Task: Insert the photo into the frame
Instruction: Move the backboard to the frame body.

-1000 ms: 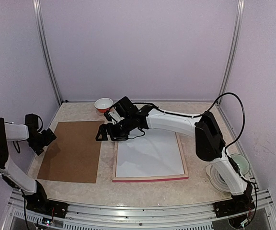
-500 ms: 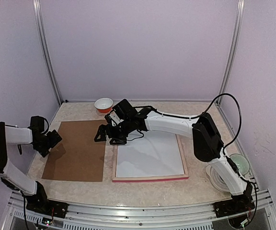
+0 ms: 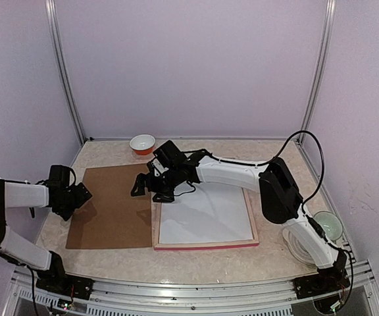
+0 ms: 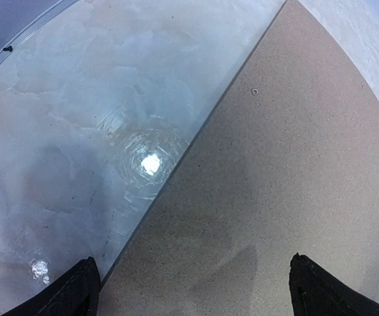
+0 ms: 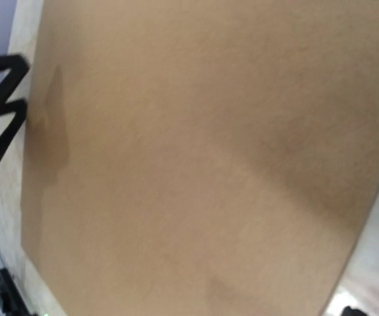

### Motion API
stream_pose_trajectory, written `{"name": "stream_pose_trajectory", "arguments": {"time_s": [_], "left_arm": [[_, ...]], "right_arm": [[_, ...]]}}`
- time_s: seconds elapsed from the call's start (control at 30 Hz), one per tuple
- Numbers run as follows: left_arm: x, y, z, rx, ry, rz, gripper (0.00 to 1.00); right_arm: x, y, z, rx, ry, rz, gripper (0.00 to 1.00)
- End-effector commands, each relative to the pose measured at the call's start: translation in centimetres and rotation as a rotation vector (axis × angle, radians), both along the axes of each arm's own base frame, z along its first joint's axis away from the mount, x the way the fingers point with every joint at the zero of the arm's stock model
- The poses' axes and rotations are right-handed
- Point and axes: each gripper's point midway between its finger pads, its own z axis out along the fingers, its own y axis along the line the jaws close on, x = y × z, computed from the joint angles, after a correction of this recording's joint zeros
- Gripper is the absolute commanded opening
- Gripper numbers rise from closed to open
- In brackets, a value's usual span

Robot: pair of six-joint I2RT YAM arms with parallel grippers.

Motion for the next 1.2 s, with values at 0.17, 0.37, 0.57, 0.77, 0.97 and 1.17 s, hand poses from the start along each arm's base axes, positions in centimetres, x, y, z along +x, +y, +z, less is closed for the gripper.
{"name": "stream_pose_trajectory", "arguments": {"time_s": [0.17, 0.37, 0.57, 0.77, 0.97, 1.17], "left_arm": [[-0.1, 0.0, 1.8, 0.021, -0.095, 0.040, 0.99], [0.1, -1.0, 2.3, 0.024, -0.137, 0.012, 0.99], [0.6, -2.1, 2.0, 0.050, -0.147, -0.019, 0.99], [0.4, -1.9, 1.7, 0.080, -0.139, -0.010, 0.99], [0.4, -0.7, 3.8, 0.128, -0.208, 0.042, 0.99], [-0.2, 1.1, 4.5, 0.202, -0.212, 0.119, 0.99]], "right_arm": [[0.5, -0.5, -4.2, -0.108, 0.054, -0.102, 0.99], [0.9, -1.6, -6.0, -0.183, 0.056, -0.143, 0.99], [1.1, -3.4, -6.8, -0.264, 0.044, -0.192, 0.99], [1.2, -3.6, -6.6, -0.259, 0.047, -0.207, 0.99], [1.8, -3.7, -6.6, -0.272, 0.032, -0.222, 0.99], [0.5, -2.1, -7.5, -0.204, 0.094, -0.154, 0.99]]}}
